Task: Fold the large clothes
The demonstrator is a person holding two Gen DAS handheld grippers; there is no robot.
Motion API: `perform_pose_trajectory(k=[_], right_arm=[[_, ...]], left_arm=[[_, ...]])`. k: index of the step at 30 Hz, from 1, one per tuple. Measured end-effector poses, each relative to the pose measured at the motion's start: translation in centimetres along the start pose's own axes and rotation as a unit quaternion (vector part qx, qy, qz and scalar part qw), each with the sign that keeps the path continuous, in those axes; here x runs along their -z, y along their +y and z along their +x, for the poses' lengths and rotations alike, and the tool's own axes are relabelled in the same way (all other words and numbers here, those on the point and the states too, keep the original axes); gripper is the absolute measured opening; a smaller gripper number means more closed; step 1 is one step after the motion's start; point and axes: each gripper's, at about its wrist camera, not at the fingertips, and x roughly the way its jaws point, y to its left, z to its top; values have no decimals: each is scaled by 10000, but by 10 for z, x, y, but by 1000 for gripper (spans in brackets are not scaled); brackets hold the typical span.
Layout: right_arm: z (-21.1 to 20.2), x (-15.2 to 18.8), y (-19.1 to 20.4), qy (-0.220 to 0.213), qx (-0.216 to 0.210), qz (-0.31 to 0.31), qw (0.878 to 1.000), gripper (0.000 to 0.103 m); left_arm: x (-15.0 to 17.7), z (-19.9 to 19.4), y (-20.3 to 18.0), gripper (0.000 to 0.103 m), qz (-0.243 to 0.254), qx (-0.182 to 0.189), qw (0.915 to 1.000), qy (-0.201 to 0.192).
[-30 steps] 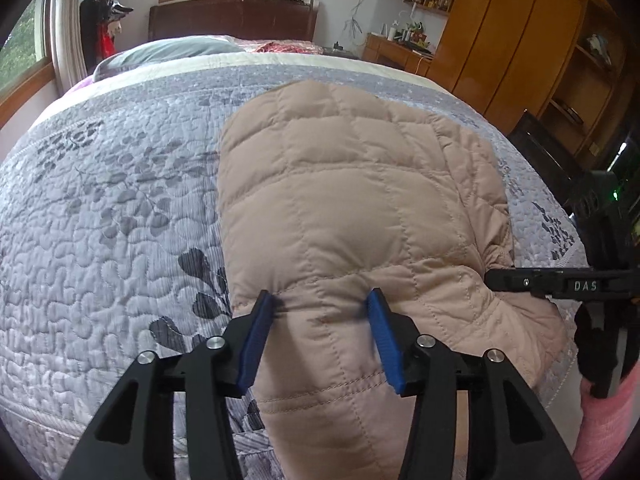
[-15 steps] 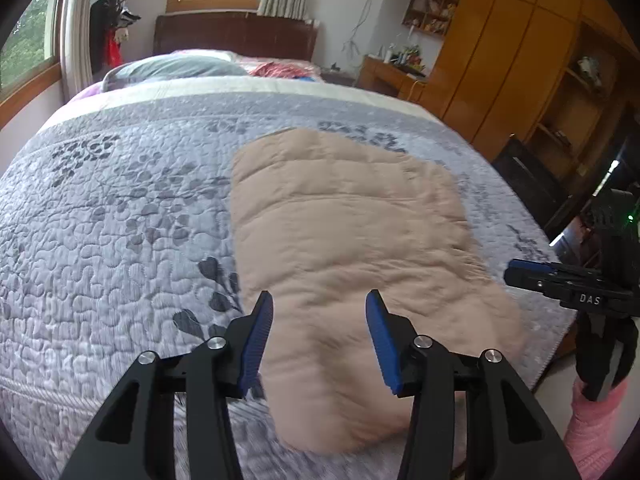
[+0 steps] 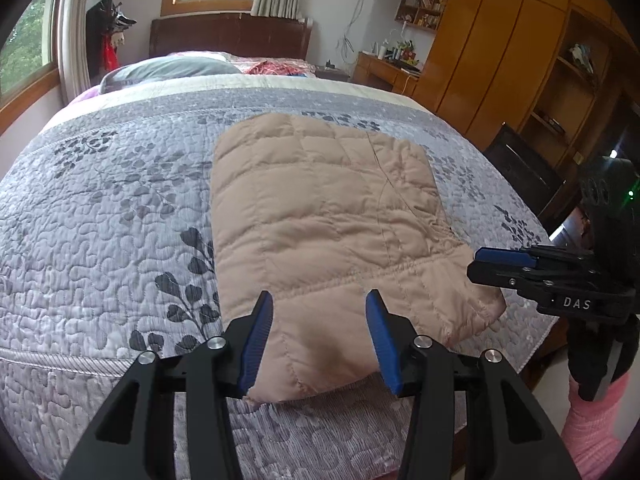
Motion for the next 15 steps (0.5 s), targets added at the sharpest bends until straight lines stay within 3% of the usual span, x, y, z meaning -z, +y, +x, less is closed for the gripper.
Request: perform_pose_trajectory(k=[15], right_arm=[[14, 17, -10, 110, -129, 192, 9997, 36]], left_arm=[[11, 20, 7, 48, 14, -123, 9995, 305]])
